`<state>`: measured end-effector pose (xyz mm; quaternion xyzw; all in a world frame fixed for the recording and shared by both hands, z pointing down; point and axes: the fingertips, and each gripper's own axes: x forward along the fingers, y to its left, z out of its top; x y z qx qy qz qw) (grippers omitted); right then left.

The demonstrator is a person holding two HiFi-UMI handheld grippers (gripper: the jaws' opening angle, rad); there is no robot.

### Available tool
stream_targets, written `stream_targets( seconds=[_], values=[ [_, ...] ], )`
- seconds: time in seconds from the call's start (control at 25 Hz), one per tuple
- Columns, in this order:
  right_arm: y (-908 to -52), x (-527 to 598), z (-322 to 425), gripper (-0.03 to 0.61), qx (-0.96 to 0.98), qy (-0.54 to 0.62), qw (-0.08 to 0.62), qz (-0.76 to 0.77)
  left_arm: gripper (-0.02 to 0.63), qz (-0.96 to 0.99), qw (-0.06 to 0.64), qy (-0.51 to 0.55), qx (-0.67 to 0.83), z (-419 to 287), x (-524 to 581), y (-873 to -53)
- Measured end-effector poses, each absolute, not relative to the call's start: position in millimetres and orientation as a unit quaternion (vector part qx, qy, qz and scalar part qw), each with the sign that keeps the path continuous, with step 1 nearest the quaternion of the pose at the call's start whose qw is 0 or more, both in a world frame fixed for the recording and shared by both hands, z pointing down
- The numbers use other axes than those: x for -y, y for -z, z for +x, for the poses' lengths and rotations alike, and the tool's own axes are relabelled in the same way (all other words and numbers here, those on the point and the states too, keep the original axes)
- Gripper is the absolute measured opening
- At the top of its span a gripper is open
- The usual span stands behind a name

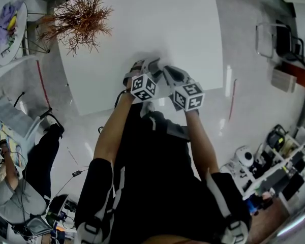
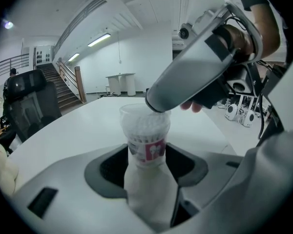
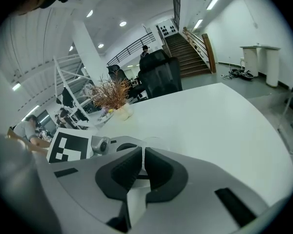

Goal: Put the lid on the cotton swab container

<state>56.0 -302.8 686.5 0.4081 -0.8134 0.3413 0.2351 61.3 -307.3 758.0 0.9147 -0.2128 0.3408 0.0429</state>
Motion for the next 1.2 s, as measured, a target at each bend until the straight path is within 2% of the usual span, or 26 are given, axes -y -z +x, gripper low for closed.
stream_targets(
  seconds=[0.48,0.88,1.2],
  values=[
    [-680.6,299.6,59.6,0.021,0.817,-0.336,0.227,0.410,0.245,0.900,0.074,-0.342,0.260,14.8,298.0,-728.8],
    [-650.9,277.3,80.6,0.023,0.826,-0.315,0.186,0.430,0.242,0.886,0.113,-0.256,0.371,-6.8,257.3,-652.3],
    [-581.9,220.9,103.4,0.023,0.833,-0.278,0.124,0.462,0.036,0.856,0.108,-0.180,0.472,-12.0,183.4,-555.8]
  ],
)
